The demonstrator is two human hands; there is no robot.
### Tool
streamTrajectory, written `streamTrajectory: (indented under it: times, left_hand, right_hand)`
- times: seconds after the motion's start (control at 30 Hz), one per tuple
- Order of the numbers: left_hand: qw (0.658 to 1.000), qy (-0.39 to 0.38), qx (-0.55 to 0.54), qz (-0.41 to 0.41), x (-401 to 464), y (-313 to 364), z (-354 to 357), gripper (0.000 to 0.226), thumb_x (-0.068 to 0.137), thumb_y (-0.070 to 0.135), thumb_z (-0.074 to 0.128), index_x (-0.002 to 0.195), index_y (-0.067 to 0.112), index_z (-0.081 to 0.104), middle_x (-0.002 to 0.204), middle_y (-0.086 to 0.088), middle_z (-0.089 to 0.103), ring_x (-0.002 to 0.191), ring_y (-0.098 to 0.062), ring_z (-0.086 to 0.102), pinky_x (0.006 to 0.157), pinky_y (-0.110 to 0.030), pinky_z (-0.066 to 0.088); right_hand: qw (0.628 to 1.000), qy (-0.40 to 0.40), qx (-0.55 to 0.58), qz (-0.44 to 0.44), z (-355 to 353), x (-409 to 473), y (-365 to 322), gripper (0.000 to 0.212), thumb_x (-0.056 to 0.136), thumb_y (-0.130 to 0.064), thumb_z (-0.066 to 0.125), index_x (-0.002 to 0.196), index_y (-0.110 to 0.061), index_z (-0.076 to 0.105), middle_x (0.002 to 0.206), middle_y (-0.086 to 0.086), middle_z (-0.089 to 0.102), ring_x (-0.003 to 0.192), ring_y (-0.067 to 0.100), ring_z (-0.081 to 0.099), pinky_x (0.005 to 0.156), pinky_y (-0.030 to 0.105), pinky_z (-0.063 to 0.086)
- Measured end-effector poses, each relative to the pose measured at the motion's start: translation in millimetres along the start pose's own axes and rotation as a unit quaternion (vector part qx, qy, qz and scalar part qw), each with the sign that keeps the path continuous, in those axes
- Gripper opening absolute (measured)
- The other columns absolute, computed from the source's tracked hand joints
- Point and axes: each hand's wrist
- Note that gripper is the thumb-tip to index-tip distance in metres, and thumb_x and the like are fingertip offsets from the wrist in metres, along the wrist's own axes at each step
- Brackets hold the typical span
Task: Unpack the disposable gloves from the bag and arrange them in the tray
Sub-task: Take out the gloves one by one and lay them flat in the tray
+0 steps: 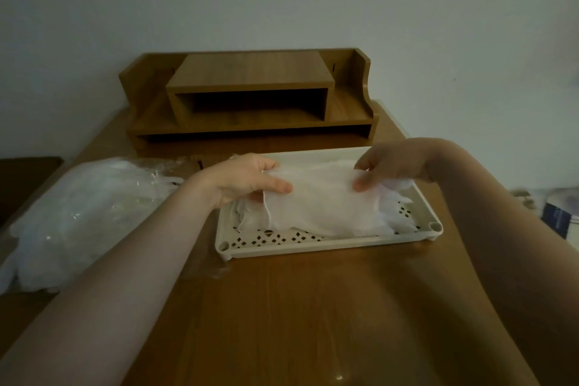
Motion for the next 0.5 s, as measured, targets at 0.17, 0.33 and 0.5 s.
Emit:
streamTrajectory:
  times: [0.17, 0.33, 0.5]
  left_hand:
    - [0.988, 0.104, 0.115, -0.017, 11.3, -7.8, -4.7, 0.013, 0.082, 0.021, 0.071, 0.089, 0.017, 0.061, 0.087, -0.003, 0.068, 0.074, -0.017, 0.066, 0.060, -0.027, 0.050]
    - [0.943, 0.154, 0.296, -0.007, 21.2, -7.0, -6.4, 0.027, 0.082, 0.027, 0.070, 0.099, 0.023, 0.050, 0.099, 0.004, 0.056, 0.081, -0.013, 0.056, 0.059, -0.024, 0.041]
    - [0.926, 0.199, 0.321, 0.016, 22.4, -7.1, 0.6, 0.045, 0.084, 0.022, 0.067, 0.126, 0.020, 0.051, 0.115, 0.001, 0.055, 0.095, -0.016, 0.055, 0.068, -0.023, 0.045]
  right_hand:
    - [0.992, 0.111, -0.056, 0.028, 2.7, 18.5, 1.4, 0.013, 0.093, -0.029, 0.054, 0.096, -0.022, 0.065, 0.087, -0.006, 0.066, 0.082, 0.011, 0.061, 0.076, 0.024, 0.043]
    - [0.982, 0.166, -0.077, 0.049, 10.2, 36.4, -0.8, 0.009, 0.091, -0.024, 0.059, 0.091, -0.017, 0.064, 0.073, -0.004, 0.064, 0.061, 0.007, 0.061, 0.062, 0.021, 0.043]
    - [0.960, 0.262, -0.067, 0.074, 18.6, 48.3, -0.8, 0.022, 0.088, -0.024, 0.065, 0.105, -0.012, 0.063, 0.085, 0.000, 0.059, 0.074, 0.016, 0.057, 0.068, 0.025, 0.047]
Point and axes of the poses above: each hand's wrist, its own x-axis towards the middle knuckle, its own z-axis out of the palm, y = z × x
